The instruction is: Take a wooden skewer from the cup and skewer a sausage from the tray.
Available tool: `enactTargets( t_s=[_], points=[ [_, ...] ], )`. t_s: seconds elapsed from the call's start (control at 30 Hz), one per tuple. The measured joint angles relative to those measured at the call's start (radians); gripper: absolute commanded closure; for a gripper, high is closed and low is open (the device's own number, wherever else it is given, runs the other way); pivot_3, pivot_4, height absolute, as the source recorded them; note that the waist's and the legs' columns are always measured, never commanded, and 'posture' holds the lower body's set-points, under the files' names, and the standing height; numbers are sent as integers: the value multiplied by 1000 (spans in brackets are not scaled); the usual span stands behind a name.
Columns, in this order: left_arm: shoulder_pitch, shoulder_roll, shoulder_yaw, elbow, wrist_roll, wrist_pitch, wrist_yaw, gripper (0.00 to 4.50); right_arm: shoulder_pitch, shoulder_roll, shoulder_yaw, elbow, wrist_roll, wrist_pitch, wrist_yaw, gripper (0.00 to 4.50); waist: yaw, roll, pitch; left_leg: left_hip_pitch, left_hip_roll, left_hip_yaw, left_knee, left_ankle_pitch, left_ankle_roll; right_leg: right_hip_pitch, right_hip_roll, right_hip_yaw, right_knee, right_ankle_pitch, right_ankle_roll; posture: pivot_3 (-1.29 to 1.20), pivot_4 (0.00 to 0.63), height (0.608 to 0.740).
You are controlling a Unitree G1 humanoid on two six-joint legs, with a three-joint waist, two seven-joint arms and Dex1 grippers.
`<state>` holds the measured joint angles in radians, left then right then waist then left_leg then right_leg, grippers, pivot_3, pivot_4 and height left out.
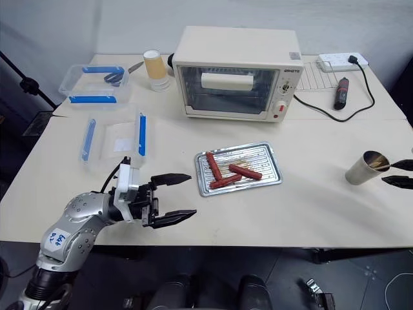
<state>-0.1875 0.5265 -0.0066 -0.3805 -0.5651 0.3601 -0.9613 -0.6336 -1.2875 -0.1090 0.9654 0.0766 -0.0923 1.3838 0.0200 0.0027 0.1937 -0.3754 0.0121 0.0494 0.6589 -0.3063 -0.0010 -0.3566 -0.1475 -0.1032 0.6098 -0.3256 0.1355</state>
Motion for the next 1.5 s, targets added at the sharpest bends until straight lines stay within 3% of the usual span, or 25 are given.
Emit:
enactTargets(
  t_s=[0.23, 0.43, 0.67, 0.87, 1.23, 1.5],
  points=[
    [0, -1, 0, 0, 0, 0, 6, 0, -75, 37, 3, 57, -7, -32, 7, 2155, -1, 0, 0, 0, 0, 0, 0, 0, 0, 0, 0, 0, 0, 0, 0, 0, 150, 740],
    [14, 0, 1, -4, 0, 0, 20, 0, -102, 35, -17, 59, 6, 75, 21, 2155, 3, 1, 0, 0, 0, 0, 1, 0, 0, 0, 0, 0, 0, 0, 0, 0, 150, 740],
    [23, -2, 1, -9, 0, -2, 32, 0, -91, -35, -55, 112, 3, 38, -74, 2155, 0, 1, 1, -1, 0, 0, 1, 0, 0, 0, 0, 0, 0, 0, 0, 0, 150, 740],
    [15, -2, 1, -9, 0, -2, 31, 0, -105, -31, -49, 168, -21, 2, -104, 2155, -9, 3, 0, 0, 0, 0, 1, 0, 0, 0, 0, 0, 1, 0, 0, 0, 150, 740],
    [11, -2, 1, -11, 0, -2, 37, 0, -267, 70, -35, 275, -51, 125, -178, 2155, -21, 3, 0, -1, 0, 0, 1, 0, 0, 0, 0, 0, 1, 0, 0, 0, 150, 740],
    [35, -1, 7, -37, 0, -1, 54, 0, -290, 98, -34, 298, -58, 190, -220, 2155, -21, 3, 0, -1, 0, 0, 1, 0, 0, 0, 0, 0, 0, 0, 0, 0, 150, 740]
  ],
)
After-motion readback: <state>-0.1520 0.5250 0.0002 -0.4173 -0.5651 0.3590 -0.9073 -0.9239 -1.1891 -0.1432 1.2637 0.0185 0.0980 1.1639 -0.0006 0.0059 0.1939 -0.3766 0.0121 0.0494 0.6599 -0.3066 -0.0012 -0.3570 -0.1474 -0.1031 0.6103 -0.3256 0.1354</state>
